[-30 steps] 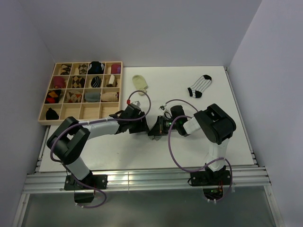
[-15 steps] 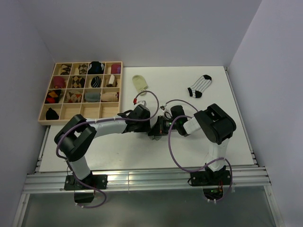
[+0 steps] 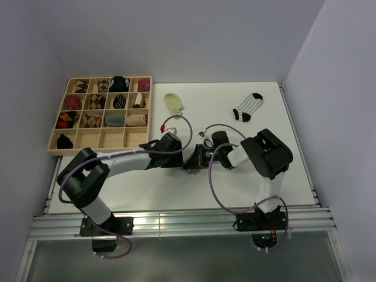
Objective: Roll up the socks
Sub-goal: Roll the sock at the center of the board.
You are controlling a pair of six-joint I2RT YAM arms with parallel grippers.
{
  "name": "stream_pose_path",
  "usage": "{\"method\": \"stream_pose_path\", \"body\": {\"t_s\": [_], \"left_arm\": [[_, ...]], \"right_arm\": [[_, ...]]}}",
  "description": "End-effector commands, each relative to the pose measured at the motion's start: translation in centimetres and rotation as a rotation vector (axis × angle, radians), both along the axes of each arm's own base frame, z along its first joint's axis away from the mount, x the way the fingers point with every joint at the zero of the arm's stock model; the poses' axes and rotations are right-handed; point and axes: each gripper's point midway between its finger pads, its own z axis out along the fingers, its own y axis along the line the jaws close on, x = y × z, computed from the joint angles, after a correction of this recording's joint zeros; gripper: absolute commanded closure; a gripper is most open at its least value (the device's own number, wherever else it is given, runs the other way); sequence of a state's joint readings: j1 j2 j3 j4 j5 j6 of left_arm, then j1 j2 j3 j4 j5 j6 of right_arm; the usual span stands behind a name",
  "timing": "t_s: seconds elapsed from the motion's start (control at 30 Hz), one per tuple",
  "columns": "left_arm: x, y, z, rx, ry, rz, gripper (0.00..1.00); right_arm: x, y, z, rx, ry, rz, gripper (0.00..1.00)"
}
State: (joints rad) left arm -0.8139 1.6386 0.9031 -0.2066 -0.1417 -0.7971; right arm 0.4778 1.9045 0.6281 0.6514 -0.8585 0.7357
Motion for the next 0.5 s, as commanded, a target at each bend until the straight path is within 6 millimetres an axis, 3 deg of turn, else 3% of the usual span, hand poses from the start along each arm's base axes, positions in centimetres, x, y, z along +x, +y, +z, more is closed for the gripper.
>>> {"method": "stream_pose_path", "body": {"t_s": [0.0, 0.37, 0.47], "left_arm": [[-0.6, -0.3, 0.7, -0.029, -0.003, -0.048, 0.41], [-0.2, 0.2, 2.8, -0.088, -0.091, -0.076, 0.41], [-0.2, 0.0, 2.4, -0.077, -0.087, -0.102, 0.41]], "right_arm": [[0.9, -0.2, -0.1, -0.013, -0.024, -0.021, 1.00], [0.8, -0.2, -0.2, -0.014, -0.019, -0.018, 1.00], [0.9, -0.2, -0.1, -0.014, -0.022, -0.019, 1.00]]}}
